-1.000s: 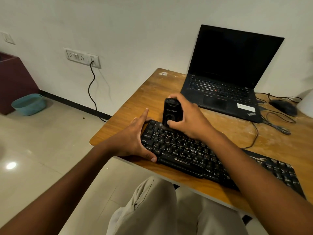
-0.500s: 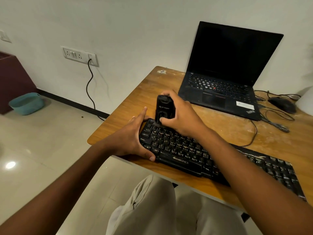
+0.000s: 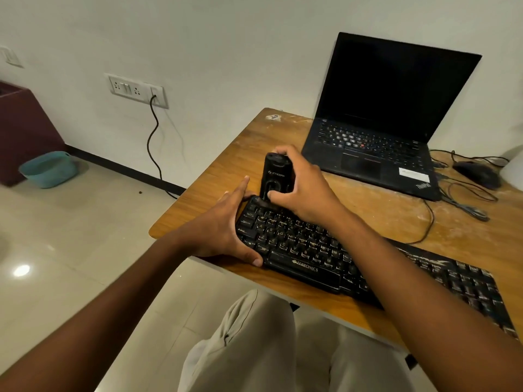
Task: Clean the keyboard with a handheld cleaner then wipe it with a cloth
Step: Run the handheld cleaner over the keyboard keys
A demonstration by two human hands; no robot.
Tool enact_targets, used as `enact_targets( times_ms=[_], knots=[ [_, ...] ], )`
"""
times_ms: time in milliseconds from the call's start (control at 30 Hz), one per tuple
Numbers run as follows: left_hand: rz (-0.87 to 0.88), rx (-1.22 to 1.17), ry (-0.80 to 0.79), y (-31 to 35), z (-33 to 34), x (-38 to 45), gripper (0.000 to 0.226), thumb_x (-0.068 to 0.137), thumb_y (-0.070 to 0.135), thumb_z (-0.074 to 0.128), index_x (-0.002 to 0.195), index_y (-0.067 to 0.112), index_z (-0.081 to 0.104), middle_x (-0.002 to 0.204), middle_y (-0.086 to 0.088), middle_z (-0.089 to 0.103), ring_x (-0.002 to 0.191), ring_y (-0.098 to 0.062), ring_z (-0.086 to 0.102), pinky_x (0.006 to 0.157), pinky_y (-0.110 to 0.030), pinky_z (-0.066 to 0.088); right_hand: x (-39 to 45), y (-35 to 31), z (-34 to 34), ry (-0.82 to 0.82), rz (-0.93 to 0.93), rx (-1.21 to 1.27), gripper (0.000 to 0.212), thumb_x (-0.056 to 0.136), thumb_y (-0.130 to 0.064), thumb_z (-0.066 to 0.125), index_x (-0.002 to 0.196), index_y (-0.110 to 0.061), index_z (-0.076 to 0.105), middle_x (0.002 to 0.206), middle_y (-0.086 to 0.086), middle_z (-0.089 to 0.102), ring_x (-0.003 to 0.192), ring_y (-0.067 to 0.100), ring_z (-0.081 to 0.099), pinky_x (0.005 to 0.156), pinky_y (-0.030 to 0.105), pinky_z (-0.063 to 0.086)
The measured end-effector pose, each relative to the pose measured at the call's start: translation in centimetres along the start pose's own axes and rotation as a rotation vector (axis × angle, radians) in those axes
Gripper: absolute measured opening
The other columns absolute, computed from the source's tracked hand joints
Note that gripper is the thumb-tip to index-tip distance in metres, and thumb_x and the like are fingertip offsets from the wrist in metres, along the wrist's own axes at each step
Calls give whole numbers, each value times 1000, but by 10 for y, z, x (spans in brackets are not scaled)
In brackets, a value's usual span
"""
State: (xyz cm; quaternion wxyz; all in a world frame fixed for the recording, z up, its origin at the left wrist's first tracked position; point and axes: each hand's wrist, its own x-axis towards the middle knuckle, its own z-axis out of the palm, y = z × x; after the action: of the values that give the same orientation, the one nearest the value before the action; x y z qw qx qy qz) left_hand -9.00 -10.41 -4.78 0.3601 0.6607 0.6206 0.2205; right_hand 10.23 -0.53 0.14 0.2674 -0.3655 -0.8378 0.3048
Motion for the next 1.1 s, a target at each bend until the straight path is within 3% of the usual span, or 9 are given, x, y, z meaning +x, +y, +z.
enact_targets(
  times_ms=[233, 333, 467, 667, 767, 933, 1100],
  knots=[
    [14, 4, -6, -4, 0, 1, 164, 40, 66, 96, 154, 49, -20, 165, 9, 16, 152, -18, 18, 123, -44, 27, -16, 13, -48, -114, 16, -242, 73, 79, -14, 82, 133, -38, 40, 107, -5, 61, 83, 8, 65, 55, 25, 58],
    [7, 21, -9, -3, 0, 0, 164, 39, 67, 95, 154, 49, -22, 166, 8, 15, 154, -20, 14, 124, -48, 25, -5, 4, -34, -39, -18, -175, 73, 79, -14, 82, 135, -36, 40, 110, -4, 60, 85, 6, 62, 55, 21, 56],
    [-2, 20, -2, 1, -1, -1, 163, 45, 55, 98, 155, 47, -22, 164, 4, 15, 146, -11, 19, 121, -38, 26, 6, -7, 0, -17, -57, -30, 71, 79, -9, 81, 133, -34, 42, 108, -4, 61, 85, 9, 64, 61, 25, 60],
    [-13, 32, -11, -4, 0, 1, 164, 38, 67, 96, 152, 53, -23, 170, 2, 6, 157, -24, 3, 125, -51, 18, -14, 12, -34, -119, 35, -204, 74, 80, -14, 82, 134, -39, 38, 108, -1, 61, 84, 13, 66, 58, 36, 63],
    [-15, 35, -15, -3, 0, 1, 164, 40, 65, 95, 153, 50, -23, 170, 2, 4, 157, -23, -3, 125, -48, 15, -21, 12, -51, -138, 49, -238, 74, 79, -14, 82, 134, -38, 39, 112, 0, 61, 86, 14, 66, 58, 37, 63],
    [-23, 42, -15, 0, 0, -1, 164, 40, 66, 95, 152, 51, -24, 170, 2, 4, 157, -24, -4, 125, -54, 17, -2, -8, -24, -18, -19, -105, 76, 80, -11, 82, 137, -36, 39, 112, -4, 58, 85, 8, 62, 58, 24, 61],
    [-10, 40, -13, -2, 0, 0, 164, 40, 67, 95, 152, 51, -24, 169, 2, 7, 157, -26, 0, 124, -57, 19, 2, -3, -2, -57, -34, -75, 71, 80, -11, 81, 132, -36, 39, 106, -3, 63, 85, 12, 66, 62, 32, 61]
  ],
)
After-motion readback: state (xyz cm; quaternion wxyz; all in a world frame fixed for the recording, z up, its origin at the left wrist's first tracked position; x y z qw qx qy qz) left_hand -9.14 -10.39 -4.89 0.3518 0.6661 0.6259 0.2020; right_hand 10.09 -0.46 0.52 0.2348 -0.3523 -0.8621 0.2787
